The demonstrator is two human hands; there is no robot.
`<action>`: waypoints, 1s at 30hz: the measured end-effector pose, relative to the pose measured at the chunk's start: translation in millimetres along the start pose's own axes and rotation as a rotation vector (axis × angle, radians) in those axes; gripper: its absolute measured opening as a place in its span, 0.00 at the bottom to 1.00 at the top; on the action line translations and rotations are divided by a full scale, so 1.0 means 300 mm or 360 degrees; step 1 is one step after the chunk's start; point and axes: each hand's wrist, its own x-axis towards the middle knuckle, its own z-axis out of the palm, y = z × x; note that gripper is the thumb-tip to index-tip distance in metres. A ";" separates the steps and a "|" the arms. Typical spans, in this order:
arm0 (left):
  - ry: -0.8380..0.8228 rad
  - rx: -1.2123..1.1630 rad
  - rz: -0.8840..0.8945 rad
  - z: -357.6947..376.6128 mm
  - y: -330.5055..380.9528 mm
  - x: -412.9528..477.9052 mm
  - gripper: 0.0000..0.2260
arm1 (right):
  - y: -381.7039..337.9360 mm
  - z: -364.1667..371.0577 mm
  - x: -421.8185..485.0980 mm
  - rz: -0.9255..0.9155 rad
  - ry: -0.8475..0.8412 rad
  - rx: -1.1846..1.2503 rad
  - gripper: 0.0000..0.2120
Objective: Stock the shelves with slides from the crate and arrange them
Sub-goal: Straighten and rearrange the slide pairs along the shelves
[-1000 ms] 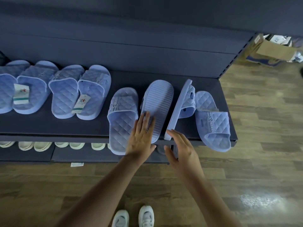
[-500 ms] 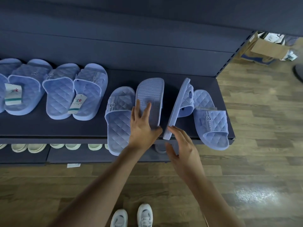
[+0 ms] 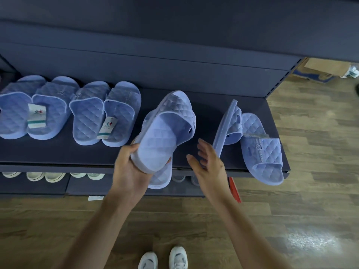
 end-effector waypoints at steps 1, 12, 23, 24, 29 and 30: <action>0.0067 -0.0066 0.0041 -0.018 0.014 -0.004 0.11 | -0.019 0.019 0.003 0.0109 -0.0039 0.0171 0.26; -0.0181 -0.0106 -0.0160 -0.151 0.030 -0.055 0.21 | -0.069 0.143 0.037 0.0159 -0.0101 0.0817 0.10; 0.0026 0.1609 0.0479 -0.203 -0.073 0.018 0.16 | 0.015 0.132 0.031 0.0129 0.0116 0.0106 0.24; -0.0057 0.1819 0.0631 -0.205 -0.100 0.032 0.18 | 0.025 0.128 0.036 0.0191 0.0145 0.0100 0.24; -0.0431 0.2480 0.0980 -0.176 -0.194 0.130 0.21 | 0.036 0.141 0.067 0.0290 0.0264 0.0096 0.26; -0.0474 0.2561 0.0968 -0.176 -0.210 0.152 0.23 | 0.035 0.143 0.075 0.0300 0.0301 0.0113 0.26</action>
